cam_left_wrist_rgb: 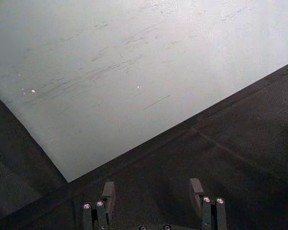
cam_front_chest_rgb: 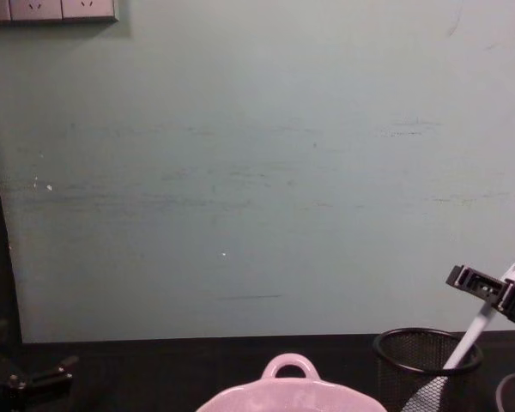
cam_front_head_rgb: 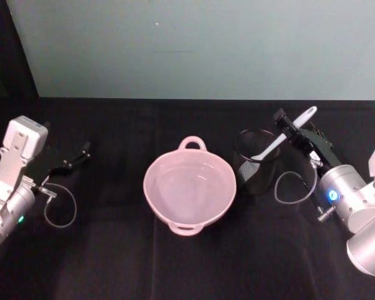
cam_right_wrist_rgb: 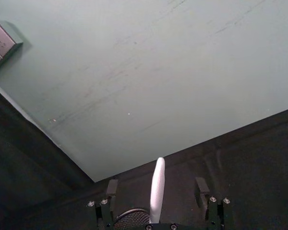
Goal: Use the one hand to pick up the spoon and stir the clear water in the bowl.
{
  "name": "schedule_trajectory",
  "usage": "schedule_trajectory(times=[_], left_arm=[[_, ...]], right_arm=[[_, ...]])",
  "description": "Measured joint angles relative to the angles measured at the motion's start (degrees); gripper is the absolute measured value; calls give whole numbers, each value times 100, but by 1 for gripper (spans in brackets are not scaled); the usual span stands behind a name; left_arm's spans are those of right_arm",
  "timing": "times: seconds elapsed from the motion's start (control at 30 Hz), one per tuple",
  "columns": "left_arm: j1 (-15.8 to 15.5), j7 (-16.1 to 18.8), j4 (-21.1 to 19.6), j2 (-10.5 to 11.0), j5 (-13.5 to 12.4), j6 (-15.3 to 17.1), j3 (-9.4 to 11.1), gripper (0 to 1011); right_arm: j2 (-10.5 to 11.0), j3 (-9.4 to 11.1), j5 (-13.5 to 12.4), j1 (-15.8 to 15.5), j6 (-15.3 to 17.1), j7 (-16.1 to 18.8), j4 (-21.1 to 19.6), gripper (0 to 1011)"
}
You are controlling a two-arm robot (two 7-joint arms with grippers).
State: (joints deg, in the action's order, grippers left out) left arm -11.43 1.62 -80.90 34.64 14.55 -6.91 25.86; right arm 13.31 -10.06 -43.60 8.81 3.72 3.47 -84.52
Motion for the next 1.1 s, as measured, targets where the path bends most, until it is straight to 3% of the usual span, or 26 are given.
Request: schedule_trajectory(times=[0.33,0.47,0.77,0.87,0.97,1.1], left_arm=[[0,0,0,0,0,0,0,1011],[0,0,0,0,0,0,0,1011],[0,0,0,0,0,0,0,1011],[0,0,0,0,0,0,0,1011],[0,0,0,0,0,0,0,1011],[0,0,0,0,0,0,0,1011]], right_arm=[[-14,5,46,32,23,4,53,998],[-12,3,40,26,18,2,43,929],[-10,-1,33,18,11,-2,29,683],[-8,-2,30,16,8,-6,26,523],[-7,-2,29,15,7,-7,24,461],[-6,-2,27,13,5,-8,22,302]])
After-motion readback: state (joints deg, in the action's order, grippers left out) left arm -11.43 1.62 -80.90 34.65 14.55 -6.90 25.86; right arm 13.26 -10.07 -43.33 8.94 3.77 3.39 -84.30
